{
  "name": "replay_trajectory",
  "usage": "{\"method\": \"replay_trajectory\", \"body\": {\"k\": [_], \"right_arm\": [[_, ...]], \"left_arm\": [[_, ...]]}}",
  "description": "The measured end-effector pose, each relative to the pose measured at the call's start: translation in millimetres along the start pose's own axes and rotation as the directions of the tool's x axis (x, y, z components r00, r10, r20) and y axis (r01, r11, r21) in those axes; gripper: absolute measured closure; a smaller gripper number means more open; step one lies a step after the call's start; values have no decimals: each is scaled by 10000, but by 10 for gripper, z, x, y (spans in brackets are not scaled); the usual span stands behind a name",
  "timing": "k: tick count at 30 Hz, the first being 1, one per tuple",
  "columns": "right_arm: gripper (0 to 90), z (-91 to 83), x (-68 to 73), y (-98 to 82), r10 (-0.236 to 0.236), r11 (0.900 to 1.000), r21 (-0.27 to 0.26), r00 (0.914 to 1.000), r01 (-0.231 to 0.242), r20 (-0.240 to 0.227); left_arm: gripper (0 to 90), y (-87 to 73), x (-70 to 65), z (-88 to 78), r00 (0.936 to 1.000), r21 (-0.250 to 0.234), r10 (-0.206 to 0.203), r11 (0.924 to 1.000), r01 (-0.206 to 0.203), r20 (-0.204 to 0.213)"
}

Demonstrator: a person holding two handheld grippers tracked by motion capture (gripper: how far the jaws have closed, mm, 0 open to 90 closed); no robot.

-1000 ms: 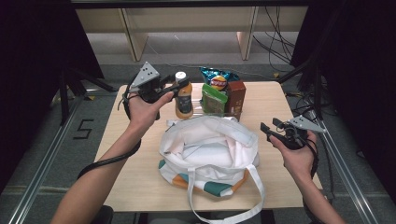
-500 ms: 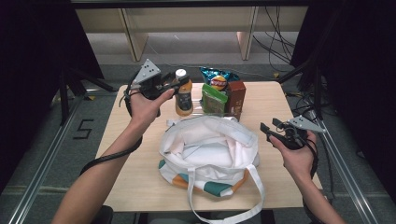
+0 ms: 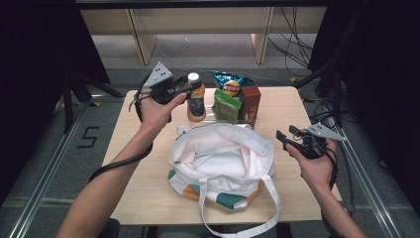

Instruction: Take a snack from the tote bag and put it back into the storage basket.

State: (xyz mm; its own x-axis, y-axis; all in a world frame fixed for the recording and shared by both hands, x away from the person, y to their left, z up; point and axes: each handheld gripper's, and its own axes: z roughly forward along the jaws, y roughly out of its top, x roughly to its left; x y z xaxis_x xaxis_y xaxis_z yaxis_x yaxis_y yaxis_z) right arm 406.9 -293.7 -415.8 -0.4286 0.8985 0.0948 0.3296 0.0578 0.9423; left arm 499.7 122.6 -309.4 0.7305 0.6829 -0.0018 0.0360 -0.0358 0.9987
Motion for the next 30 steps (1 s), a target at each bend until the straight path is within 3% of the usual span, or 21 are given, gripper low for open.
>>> {"method": "replay_trajectory", "body": {"k": [27, 30], "right_arm": [[430, 4, -1, -4, -3, 10000, -5, 10000, 3, -51], [430, -7, 29, -3, 373, 9992, 107, 9993, -372, -20]], "left_arm": [[588, -24, 69, 167, 10000, 29, 39, 10000, -40, 89], [587, -31, 82, 181, 9999, 65, 28, 10000, -29, 118]]}}
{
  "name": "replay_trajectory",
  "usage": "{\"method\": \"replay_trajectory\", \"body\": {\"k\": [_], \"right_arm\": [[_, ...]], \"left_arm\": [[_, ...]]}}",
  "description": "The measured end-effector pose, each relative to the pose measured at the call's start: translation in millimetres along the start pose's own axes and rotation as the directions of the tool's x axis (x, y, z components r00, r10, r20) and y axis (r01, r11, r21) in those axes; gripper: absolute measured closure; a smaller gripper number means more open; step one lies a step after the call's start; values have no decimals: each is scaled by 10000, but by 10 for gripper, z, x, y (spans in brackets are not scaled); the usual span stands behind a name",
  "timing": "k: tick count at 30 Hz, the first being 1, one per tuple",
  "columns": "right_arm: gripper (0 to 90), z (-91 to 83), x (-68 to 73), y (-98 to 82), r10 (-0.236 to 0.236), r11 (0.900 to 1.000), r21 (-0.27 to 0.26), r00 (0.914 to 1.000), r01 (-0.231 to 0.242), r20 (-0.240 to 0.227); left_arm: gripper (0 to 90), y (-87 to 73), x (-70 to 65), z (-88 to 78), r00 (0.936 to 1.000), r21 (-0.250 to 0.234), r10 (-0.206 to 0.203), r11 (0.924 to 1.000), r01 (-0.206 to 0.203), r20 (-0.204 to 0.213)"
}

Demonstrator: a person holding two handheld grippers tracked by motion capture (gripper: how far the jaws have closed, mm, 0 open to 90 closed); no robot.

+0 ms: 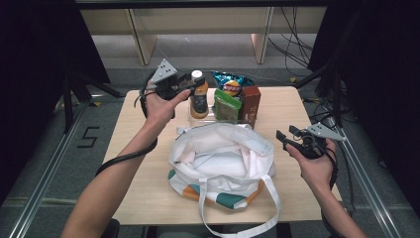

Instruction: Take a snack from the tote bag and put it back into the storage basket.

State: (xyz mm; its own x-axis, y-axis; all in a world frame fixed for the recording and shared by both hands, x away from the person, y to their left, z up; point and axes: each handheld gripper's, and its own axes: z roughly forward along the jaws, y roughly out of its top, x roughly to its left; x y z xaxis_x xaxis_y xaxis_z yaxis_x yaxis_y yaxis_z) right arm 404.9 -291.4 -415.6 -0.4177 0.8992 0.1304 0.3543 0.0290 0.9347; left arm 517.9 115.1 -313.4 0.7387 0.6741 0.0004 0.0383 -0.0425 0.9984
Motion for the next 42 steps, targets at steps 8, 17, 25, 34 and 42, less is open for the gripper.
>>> {"method": "replay_trajectory", "body": {"k": [8, 17, 25, 34, 42], "right_arm": [[430, 2, 3, -3, -64, 9999, 89, 10000, 64, 59], [430, 20, -25, -10, -417, 9991, -20, 9991, 417, -36], [430, 23, 2, -18, -260, 9997, -1, 9997, 260, -18], [430, 18, 3, -17, -182, 9998, 62, 9998, 183, -34], [430, 23, 1, -17, -257, 9997, 10, 9997, 257, -34]], "left_arm": [[587, -27, 29, 37, 9999, 109, 107, 9999, -107, -21], [587, -74, 85, 77, 9996, 221, 271, 9994, -269, -57], [587, -114, 119, 100, 9995, 281, 304, 9992, -301, -109], [587, -149, 149, 135, 9993, 338, 305, 9990, -298, -197], [587, -177, 179, 171, 9992, 404, 315, 9987, -304, -258]]}}
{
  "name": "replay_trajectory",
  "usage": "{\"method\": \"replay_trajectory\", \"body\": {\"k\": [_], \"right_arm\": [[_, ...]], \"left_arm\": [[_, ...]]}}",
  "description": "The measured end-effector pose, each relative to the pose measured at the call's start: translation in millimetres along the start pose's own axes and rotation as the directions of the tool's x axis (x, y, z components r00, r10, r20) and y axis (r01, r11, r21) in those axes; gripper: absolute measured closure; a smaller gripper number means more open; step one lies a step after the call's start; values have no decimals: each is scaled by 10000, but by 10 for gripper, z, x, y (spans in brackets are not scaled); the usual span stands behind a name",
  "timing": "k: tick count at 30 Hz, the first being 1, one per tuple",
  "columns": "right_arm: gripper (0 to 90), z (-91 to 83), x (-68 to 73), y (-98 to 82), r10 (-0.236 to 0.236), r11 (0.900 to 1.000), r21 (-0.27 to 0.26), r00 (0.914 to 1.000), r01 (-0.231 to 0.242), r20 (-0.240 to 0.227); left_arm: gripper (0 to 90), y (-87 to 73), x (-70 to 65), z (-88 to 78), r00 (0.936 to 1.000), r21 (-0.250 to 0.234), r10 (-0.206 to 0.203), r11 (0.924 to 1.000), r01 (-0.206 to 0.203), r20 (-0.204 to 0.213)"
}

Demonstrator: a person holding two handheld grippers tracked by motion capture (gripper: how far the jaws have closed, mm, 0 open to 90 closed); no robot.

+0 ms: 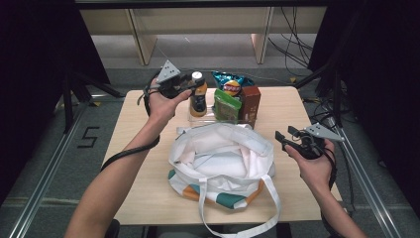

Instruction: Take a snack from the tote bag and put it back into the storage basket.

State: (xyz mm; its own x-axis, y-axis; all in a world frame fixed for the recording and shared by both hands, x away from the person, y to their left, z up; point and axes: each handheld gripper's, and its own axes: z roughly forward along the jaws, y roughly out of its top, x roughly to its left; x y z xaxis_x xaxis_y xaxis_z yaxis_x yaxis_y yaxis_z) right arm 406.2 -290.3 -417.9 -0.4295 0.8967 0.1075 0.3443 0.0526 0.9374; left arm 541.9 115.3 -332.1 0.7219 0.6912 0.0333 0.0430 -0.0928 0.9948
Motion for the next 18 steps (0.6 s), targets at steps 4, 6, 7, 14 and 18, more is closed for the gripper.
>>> {"method": "replay_trajectory", "body": {"k": [4, 6, 7, 14, 18], "right_arm": [[431, -7, 15, 0, 164, 9999, 47, 9998, -164, 58], [431, -10, 15, 3, 167, 9998, 132, 9999, -167, 28], [431, -4, 12, 2, 136, 9999, 79, 9999, -135, -24], [430, -11, 13, 3, 164, 9998, 122, 9999, -165, 38], [431, 6, 17, -5, 199, 9998, -82, 9997, -198, 136]], "left_arm": [[587, -12, 16, 20, 10000, 12, -42, 10000, 42, -1], [587, -15, 20, 22, 10000, 36, -19, 10000, 19, -10], [587, -23, 25, 31, 10000, 33, -51, 10000, 52, -22], [587, -50, 50, 55, 10000, 113, -63, 9999, 64, -55], [588, -59, 64, 69, 9998, 112, -147, 9998, 149, -101]]}}
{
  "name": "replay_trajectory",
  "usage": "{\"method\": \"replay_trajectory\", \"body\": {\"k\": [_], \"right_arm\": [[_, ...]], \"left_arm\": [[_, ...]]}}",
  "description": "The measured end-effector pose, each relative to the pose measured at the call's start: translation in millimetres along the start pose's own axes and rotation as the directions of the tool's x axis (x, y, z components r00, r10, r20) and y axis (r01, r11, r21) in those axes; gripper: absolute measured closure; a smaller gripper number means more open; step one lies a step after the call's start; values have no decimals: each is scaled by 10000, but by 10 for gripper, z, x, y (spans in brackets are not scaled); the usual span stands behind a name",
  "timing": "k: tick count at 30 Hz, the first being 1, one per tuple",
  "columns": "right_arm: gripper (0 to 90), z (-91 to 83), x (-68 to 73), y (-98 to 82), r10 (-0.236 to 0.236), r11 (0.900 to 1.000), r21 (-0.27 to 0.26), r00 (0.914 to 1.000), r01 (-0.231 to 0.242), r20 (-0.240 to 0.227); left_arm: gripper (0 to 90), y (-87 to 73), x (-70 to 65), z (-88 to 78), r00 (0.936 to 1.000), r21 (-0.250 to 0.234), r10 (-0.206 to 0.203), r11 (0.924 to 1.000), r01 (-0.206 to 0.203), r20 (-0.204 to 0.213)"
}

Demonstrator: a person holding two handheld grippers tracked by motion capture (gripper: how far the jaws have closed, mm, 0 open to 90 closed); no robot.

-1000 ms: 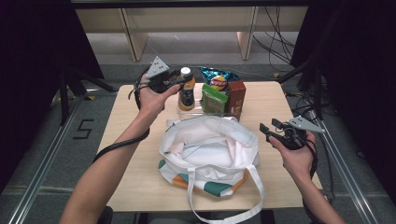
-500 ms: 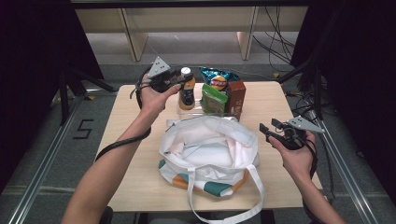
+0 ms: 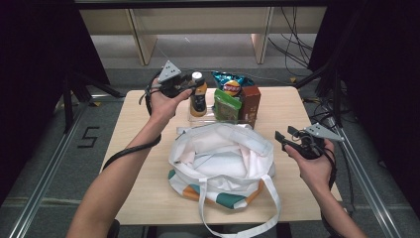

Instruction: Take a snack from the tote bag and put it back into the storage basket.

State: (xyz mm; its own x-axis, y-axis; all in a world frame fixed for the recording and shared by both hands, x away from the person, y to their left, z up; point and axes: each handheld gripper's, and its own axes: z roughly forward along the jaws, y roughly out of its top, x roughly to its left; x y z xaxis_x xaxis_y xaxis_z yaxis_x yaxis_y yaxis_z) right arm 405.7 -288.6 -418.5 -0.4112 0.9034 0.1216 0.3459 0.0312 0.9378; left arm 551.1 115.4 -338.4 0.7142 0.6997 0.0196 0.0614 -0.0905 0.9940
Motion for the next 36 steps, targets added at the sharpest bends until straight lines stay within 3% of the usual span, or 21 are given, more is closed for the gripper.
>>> {"method": "replay_trajectory", "body": {"k": [19, 21, 36], "right_arm": [[430, -1, 7, 0, 146, 9999, -13, 9999, -146, 10], [430, -11, -13, 11, -84, 9998, 186, 9999, 85, -95], [431, -2, -15, 0, -122, 9998, 131, 9999, 123, -110]], "left_arm": [[587, -66, 81, 58, 10000, 188, -67, 9998, 68, -45], [588, -78, 95, 63, 9999, 206, -113, 9997, 115, -71], [587, -155, 155, 108, 9997, 458, -184, 9988, 192, -184]]}}
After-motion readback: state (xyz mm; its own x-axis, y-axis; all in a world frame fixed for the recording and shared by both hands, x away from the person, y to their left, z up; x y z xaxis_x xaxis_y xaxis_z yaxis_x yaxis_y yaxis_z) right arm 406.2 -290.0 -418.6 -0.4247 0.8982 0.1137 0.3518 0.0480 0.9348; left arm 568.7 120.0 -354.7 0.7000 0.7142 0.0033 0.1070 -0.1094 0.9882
